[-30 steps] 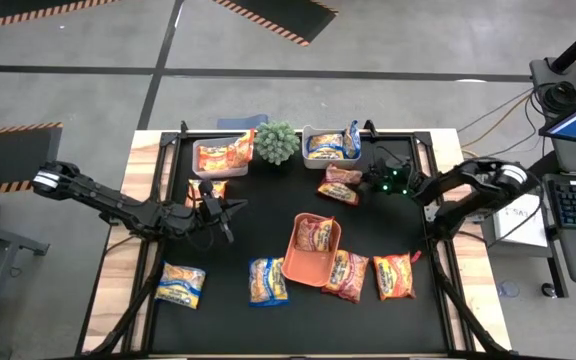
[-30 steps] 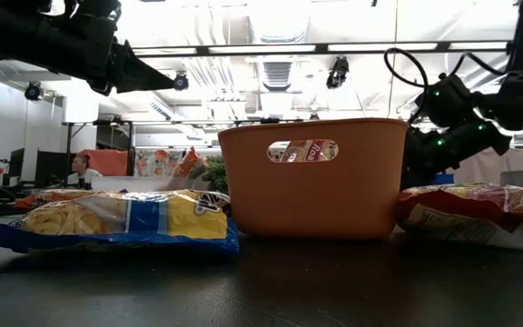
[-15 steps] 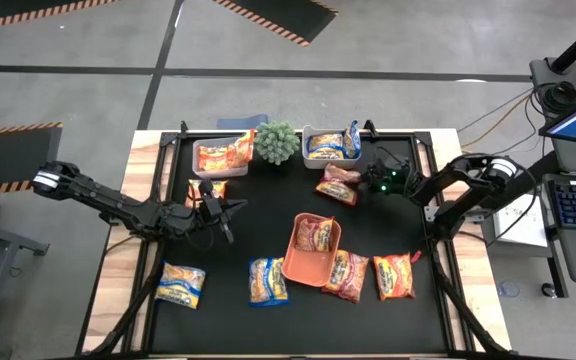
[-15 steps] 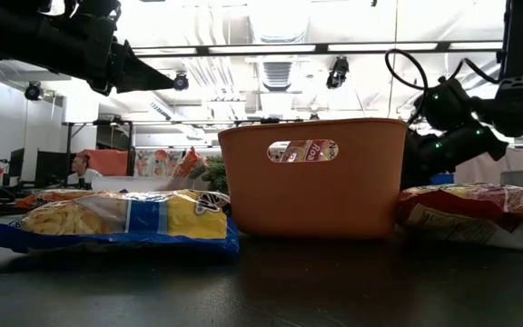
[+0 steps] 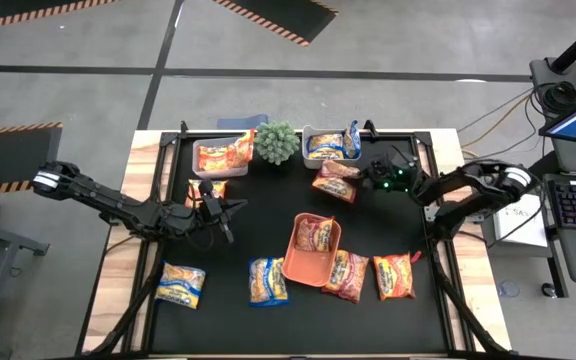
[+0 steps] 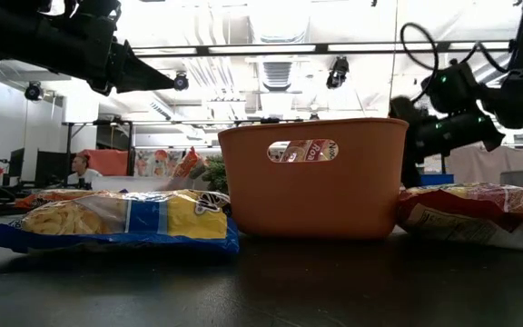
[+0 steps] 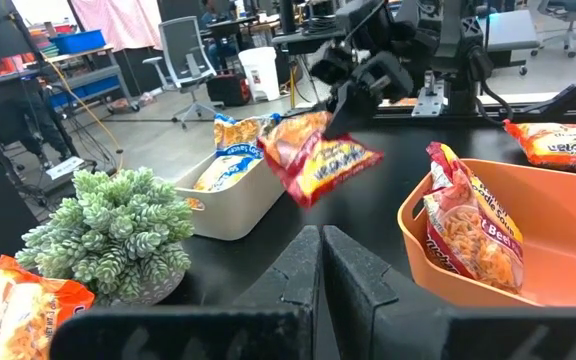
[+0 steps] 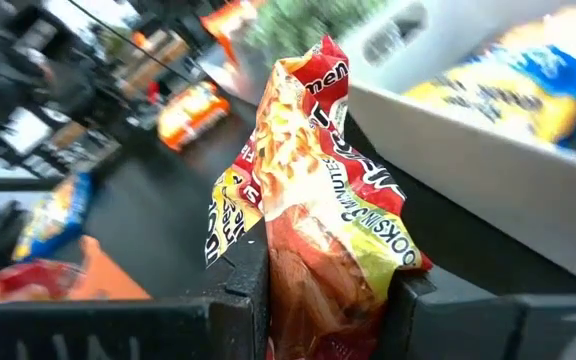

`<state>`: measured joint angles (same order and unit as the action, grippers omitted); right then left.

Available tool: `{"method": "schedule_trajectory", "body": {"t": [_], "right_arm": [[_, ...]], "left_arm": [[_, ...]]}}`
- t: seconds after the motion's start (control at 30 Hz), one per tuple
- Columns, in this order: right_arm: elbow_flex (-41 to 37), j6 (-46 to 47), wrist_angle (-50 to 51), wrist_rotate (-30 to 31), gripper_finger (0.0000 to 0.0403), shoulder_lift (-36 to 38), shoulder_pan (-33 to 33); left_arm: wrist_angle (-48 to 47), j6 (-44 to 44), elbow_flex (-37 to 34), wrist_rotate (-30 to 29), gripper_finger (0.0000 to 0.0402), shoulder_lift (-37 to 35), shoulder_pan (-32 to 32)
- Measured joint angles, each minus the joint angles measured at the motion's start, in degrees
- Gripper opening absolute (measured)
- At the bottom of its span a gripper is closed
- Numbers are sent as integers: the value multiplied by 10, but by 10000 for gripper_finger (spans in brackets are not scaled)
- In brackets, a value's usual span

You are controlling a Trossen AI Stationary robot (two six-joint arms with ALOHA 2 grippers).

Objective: Sort Maruchan noodles
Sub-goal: Put the red noodle pack into the orange bin

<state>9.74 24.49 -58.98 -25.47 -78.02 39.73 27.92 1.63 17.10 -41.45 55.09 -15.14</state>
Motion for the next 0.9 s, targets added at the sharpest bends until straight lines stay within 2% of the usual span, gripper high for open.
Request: {"method": "schedule_trajectory", "body": {"t": [0.27,0.37,0.43,0.6,0.73,0.9], "right_arm": [[1,48,5,-3,96,113,-34],[23,54,60,-3,96,159,-56],[55,44,140,-3,96,187,-74],[180,-36,410,18,96,226,-127],[296,-92,606,61,96,225,-174],[432,-117,779,85,96,202,-229]], "left_arm": [[0,0,0,0,0,0,0],[0,0,0,0,0,0,0],[0,0,0,0,0,0,0],[0,0,0,0,0,0,0],[0,0,0,0,0,0,0],[0,0,0,0,0,0,0]]}}
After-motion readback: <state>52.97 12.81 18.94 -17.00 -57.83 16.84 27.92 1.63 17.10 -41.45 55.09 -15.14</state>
